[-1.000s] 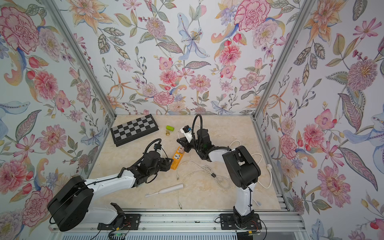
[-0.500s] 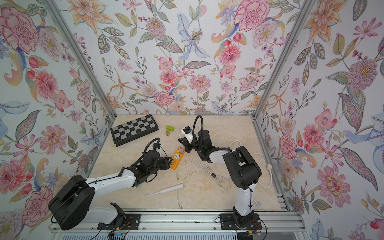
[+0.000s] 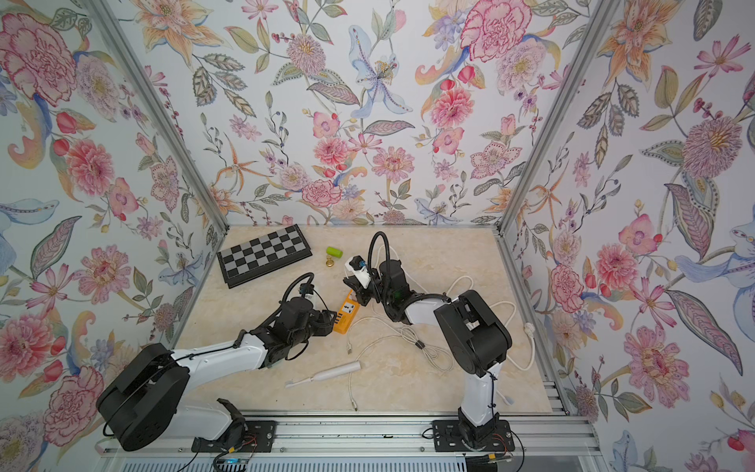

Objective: Charge the electric toothbrush
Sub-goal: Insert the charging cable into the plug.

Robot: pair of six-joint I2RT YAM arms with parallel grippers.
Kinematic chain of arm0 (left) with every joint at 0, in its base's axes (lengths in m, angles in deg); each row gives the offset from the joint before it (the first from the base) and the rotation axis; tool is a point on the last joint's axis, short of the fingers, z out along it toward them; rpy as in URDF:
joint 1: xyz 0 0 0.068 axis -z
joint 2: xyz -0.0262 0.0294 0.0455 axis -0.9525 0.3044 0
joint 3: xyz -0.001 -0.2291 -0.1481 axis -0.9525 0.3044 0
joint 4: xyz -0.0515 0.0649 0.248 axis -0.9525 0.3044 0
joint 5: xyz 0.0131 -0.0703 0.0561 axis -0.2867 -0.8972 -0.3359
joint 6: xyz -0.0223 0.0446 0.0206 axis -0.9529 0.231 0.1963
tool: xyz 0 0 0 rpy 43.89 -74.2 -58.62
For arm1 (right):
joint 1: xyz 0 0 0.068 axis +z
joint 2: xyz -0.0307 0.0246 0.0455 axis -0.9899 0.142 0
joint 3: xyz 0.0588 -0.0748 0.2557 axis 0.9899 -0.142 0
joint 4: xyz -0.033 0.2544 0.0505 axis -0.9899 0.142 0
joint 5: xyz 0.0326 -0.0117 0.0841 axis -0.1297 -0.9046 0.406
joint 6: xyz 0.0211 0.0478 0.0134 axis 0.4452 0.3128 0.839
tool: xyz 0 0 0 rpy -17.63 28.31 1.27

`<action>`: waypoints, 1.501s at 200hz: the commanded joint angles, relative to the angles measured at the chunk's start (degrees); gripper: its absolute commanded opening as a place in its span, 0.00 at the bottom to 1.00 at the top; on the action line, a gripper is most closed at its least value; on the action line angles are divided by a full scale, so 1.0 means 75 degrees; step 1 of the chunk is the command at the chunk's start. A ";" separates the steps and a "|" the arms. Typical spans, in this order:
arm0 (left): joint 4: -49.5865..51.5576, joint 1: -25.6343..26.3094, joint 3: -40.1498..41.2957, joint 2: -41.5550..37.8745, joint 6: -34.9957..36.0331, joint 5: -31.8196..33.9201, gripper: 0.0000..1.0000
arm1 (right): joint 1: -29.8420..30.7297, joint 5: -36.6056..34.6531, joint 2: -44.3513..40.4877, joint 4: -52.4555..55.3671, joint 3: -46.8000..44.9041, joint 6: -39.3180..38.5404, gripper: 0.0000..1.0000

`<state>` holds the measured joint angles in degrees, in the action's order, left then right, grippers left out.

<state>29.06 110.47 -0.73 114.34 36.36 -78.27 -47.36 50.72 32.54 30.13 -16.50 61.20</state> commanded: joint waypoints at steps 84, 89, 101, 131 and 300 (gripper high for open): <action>-0.0183 -0.0171 0.0213 -0.0160 -0.0192 -0.0078 0.54 | -0.0193 -0.0510 -0.0105 0.1878 -0.0123 -0.0458 0.00; -0.0162 -0.0171 0.0215 -0.0178 -0.0191 -0.0082 0.54 | -0.0221 -0.0518 -0.0079 0.1988 -0.0089 -0.0444 0.00; -0.0156 -0.0169 0.0207 -0.0230 -0.0169 -0.0087 0.54 | -0.0244 -0.0520 -0.0022 0.2236 -0.0078 -0.0469 0.00; -0.0063 -0.0182 0.0206 -0.0383 -0.0169 0.0037 0.54 | -0.0104 -0.0615 -0.0035 0.2277 -0.0353 -0.0290 0.00; 0.0067 -0.0215 0.0297 -0.0758 -0.0156 0.0131 0.55 | 0.0154 -0.1178 0.0696 0.2190 -0.1054 0.0191 0.00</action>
<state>28.91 109.67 0.45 110.51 36.01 -78.66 -47.10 43.77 31.38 29.13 -20.25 62.75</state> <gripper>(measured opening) 0.545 0.066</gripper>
